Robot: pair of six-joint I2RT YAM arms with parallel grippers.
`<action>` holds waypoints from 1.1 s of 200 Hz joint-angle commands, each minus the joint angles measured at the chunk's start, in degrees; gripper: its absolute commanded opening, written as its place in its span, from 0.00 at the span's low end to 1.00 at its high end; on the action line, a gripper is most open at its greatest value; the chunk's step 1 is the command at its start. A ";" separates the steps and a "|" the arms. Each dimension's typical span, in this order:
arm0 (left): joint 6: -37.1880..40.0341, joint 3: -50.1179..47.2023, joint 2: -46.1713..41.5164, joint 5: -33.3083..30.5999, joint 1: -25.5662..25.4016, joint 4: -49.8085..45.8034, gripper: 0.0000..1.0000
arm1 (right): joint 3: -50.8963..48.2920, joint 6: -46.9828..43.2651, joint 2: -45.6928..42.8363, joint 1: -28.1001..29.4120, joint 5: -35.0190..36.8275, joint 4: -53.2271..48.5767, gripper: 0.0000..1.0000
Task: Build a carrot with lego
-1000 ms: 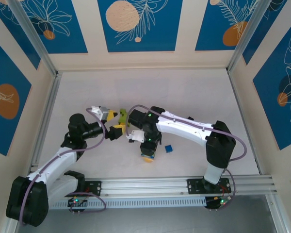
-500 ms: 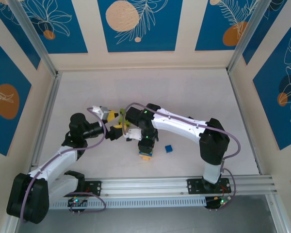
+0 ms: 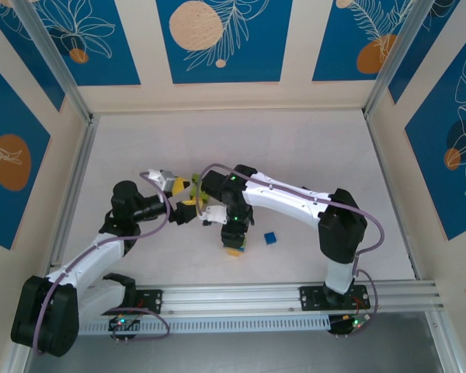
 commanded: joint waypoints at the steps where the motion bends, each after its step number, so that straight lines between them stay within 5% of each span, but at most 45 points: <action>1: 0.49 1.42 0.59 2.63 -0.64 0.97 1.00 | 1.37 0.17 -1.50 -0.53 -1.08 0.30 0.62; 78: 4.29 2.59 2.45 6.71 -4.93 -0.30 1.00 | -0.55 6.32 -18.18 -1.03 6.37 4.43 0.68; 135: 14.92 3.96 7.79 7.88 -18.24 -4.13 0.99 | -4.80 36.53 -27.58 -7.57 18.43 -2.26 0.71; 220: 16.83 -3.98 5.81 -2.27 -24.75 6.19 0.99 | -30.65 52.64 -35.69 -17.77 6.83 15.02 0.70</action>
